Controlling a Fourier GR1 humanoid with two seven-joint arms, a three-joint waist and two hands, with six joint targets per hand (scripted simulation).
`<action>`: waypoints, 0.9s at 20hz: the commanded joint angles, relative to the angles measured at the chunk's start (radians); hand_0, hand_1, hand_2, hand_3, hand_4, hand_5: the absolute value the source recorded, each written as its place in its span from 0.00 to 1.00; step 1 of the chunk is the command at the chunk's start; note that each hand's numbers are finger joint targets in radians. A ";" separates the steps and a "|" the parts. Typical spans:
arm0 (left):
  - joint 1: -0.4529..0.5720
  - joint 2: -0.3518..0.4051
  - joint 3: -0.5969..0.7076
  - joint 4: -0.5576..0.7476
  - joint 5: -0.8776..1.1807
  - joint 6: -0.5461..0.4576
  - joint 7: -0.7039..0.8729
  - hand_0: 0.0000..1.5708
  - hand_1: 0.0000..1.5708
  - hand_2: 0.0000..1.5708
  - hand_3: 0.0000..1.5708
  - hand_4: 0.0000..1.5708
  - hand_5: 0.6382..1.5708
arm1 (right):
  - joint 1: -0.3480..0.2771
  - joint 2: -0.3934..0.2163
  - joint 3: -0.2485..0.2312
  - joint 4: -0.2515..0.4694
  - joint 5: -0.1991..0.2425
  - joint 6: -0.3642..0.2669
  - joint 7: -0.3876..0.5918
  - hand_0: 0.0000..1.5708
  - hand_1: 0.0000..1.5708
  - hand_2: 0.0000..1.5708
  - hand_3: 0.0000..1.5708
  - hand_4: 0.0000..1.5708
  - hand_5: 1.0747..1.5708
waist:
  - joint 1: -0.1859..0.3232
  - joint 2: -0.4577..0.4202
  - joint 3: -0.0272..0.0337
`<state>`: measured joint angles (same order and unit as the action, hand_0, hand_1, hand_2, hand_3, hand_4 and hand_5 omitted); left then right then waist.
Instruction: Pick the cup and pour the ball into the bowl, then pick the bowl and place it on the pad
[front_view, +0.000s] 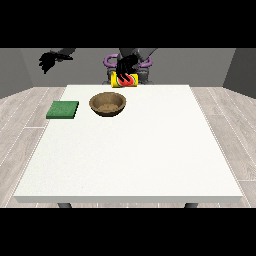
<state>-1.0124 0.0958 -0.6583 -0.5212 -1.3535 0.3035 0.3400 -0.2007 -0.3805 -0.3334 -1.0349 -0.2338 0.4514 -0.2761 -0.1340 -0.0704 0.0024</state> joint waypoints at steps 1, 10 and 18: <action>-0.059 -0.034 -0.126 0.044 -0.151 -0.127 0.038 0.97 0.97 1.00 1.00 0.96 0.63 | -0.010 0.016 0.014 0.013 0.004 0.003 0.003 0.00 0.00 0.00 0.00 0.00 1.00 | -0.008 -0.016 -0.0002; -0.084 -0.066 -0.179 0.022 -0.295 -0.242 0.000 0.92 0.92 1.00 1.00 0.97 0.53 | -0.028 -0.063 -0.032 0.061 -0.008 0.045 -0.033 0.00 0.00 0.00 0.00 0.00 1.00 | 0.032 0.033 -0.0020; 0.078 -0.022 0.241 -0.146 0.102 0.017 0.068 0.83 0.83 1.00 1.00 1.00 0.59 | 0.066 -0.011 -0.031 0.042 -0.013 -0.009 0.018 0.00 0.00 0.00 0.00 0.00 1.00 | 0.117 -0.045 -0.0135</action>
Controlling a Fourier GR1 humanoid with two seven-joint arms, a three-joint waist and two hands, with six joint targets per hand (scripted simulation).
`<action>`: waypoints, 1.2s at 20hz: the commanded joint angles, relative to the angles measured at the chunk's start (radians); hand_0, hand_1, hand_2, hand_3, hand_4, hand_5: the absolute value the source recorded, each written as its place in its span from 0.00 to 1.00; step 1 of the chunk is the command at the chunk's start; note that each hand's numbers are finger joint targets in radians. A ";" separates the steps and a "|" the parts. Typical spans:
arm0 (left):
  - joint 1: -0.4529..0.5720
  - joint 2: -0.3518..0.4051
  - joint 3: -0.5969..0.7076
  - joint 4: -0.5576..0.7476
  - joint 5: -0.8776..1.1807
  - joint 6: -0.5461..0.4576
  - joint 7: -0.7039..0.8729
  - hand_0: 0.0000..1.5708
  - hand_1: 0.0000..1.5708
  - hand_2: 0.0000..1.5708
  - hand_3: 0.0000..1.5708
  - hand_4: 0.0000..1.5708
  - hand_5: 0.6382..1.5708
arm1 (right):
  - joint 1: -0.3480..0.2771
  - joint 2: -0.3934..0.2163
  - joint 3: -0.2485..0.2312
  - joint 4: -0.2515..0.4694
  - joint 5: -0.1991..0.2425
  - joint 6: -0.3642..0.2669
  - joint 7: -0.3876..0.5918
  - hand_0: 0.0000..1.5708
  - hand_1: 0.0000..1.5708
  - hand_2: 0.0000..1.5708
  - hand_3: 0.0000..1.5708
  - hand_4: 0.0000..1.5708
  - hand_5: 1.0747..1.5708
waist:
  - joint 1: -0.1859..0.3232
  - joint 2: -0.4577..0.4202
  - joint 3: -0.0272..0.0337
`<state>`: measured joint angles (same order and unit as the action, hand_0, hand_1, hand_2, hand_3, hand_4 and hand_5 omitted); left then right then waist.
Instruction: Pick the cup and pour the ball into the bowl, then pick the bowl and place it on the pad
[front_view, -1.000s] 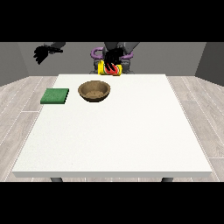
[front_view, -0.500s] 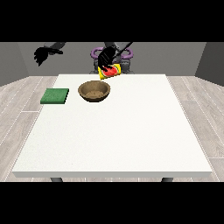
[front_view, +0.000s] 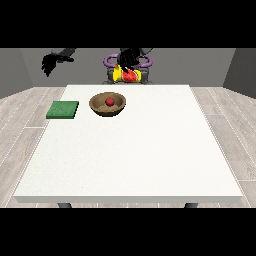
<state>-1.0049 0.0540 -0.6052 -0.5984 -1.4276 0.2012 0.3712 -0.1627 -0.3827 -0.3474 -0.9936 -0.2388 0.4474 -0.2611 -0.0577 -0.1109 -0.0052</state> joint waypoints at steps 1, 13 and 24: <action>0.066 0.028 0.252 -0.088 0.240 0.136 0.023 0.82 0.82 1.00 1.00 1.00 0.56 | 0.025 0.011 -0.011 -0.004 -0.006 -0.024 0.014 0.00 0.00 0.00 0.00 0.00 0.99 | 0.051 -0.003 -0.0069; 0.407 -0.054 0.503 -0.453 1.102 0.257 -0.359 0.00 0.00 0.00 0.00 0.00 0.99 | -0.093 0.201 0.076 -0.072 0.059 -0.210 0.003 0.00 0.00 0.00 0.00 0.19 1.00 | 0.085 0.211 -0.0094; 0.595 0.017 0.557 -0.520 1.344 -0.074 -0.688 0.00 0.00 0.00 0.00 0.00 0.99 | -0.198 0.329 0.082 -0.010 0.114 -0.476 -0.018 0.00 0.00 0.00 0.00 0.20 1.00 | 0.186 0.241 0.0049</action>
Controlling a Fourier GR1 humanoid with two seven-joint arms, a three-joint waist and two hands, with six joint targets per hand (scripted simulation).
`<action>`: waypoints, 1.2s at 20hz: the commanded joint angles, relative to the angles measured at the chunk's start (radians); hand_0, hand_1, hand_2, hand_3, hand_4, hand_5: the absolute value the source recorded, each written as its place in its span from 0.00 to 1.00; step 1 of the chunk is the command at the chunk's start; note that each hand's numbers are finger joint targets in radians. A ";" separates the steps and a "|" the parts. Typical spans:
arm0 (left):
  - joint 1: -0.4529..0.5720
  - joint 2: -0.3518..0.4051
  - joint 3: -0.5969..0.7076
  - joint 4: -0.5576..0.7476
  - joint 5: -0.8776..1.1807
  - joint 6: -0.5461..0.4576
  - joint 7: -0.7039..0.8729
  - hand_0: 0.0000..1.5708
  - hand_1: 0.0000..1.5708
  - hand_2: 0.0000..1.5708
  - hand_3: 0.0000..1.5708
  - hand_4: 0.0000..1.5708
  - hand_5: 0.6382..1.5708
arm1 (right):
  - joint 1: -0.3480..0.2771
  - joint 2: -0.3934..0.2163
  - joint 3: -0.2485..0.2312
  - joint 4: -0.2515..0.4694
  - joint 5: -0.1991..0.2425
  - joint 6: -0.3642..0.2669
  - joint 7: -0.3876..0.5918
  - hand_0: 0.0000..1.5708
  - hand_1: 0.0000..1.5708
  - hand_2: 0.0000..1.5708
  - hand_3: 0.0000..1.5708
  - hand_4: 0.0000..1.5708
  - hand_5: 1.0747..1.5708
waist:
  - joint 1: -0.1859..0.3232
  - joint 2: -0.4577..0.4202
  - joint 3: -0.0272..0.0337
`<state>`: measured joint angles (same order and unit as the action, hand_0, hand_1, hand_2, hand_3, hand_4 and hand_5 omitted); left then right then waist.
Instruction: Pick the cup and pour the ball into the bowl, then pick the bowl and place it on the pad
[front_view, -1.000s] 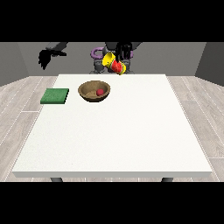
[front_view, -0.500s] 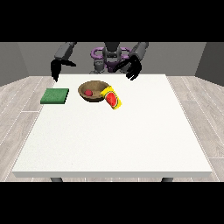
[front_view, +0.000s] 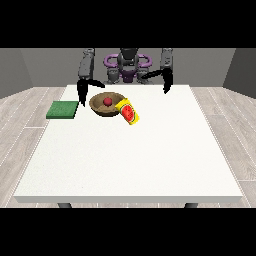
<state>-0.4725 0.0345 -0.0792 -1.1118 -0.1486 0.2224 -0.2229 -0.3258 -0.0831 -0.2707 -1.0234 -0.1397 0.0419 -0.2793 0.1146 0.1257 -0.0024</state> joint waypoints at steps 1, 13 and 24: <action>0.029 0.022 0.036 -0.027 0.053 -0.066 -0.106 0.00 0.00 0.00 0.00 0.00 0.99 | -0.083 -0.018 -0.032 0.091 -0.011 -0.023 -0.073 0.00 0.00 0.00 0.00 0.19 1.00 | 0.017 0.063 0.0027; 0.133 0.083 0.053 -0.162 0.054 -0.161 -0.035 0.00 0.00 0.00 0.00 0.00 0.99 | -0.144 -0.029 -0.036 0.390 -0.023 -0.038 -0.205 0.00 0.00 0.00 0.00 0.06 0.99 | 0.024 0.020 0.0029; 0.051 0.084 0.056 -0.230 0.059 -0.166 -0.006 0.00 0.00 0.00 0.00 0.30 0.99 | -0.082 -0.066 -0.001 0.521 0.106 -0.310 -0.161 1.00 1.00 1.00 0.69 0.54 0.87 | 0.089 0.122 0.0001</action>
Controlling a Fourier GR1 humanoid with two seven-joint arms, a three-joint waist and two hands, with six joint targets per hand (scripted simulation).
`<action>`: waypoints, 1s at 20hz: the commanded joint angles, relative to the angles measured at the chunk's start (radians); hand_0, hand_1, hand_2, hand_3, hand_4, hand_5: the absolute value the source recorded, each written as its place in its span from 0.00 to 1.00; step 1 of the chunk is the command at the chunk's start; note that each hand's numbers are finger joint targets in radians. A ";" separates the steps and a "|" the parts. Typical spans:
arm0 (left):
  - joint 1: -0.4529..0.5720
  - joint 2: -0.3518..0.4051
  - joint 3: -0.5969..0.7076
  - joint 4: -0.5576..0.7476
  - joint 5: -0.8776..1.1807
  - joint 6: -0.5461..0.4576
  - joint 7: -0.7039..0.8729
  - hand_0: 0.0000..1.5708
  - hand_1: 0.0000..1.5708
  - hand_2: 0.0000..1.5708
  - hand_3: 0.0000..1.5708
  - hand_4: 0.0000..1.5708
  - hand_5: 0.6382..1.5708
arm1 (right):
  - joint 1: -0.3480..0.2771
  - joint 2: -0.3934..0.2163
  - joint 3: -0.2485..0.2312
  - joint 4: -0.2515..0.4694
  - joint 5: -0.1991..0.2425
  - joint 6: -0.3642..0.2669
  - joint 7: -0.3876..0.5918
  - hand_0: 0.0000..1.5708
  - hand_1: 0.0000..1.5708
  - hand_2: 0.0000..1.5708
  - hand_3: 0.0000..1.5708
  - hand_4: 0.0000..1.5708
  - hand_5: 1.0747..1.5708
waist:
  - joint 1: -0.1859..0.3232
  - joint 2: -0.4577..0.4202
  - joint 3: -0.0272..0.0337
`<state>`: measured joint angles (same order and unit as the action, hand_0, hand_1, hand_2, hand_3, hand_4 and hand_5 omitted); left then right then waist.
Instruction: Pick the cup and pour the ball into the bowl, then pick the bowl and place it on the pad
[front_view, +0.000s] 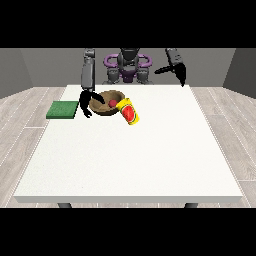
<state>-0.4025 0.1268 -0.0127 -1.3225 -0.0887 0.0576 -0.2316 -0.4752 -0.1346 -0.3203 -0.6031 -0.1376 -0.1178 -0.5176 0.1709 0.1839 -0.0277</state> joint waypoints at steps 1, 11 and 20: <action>-0.013 -0.012 -0.020 -0.024 0.010 -0.024 0.004 0.00 0.00 0.00 0.00 0.33 0.99 | 0.070 -0.047 0.066 0.102 0.144 -0.197 0.096 1.00 1.00 1.00 0.96 0.57 0.91 | 0.056 0.056 0.0238; 0.047 0.032 0.079 0.140 0.076 -0.064 0.002 0.00 0.00 0.00 0.00 0.61 0.84 | -0.030 -0.048 0.224 0.023 0.306 -0.354 0.504 1.00 1.00 1.00 0.60 0.55 0.99 | -0.038 -0.186 0.0245; 0.102 0.083 0.155 0.243 0.089 -0.057 -0.004 0.00 0.00 0.00 0.00 0.64 0.82 | -0.147 -0.115 0.276 -0.121 0.313 -0.174 0.834 1.00 1.00 1.00 0.47 0.51 0.99 | -0.198 -0.319 0.0273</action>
<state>-0.2816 0.1816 0.1155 -1.0834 -0.0214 0.0213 -0.2702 -0.5886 -0.2108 -0.0419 -0.6762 0.1865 -0.3566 0.2171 0.0048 -0.1064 -0.0033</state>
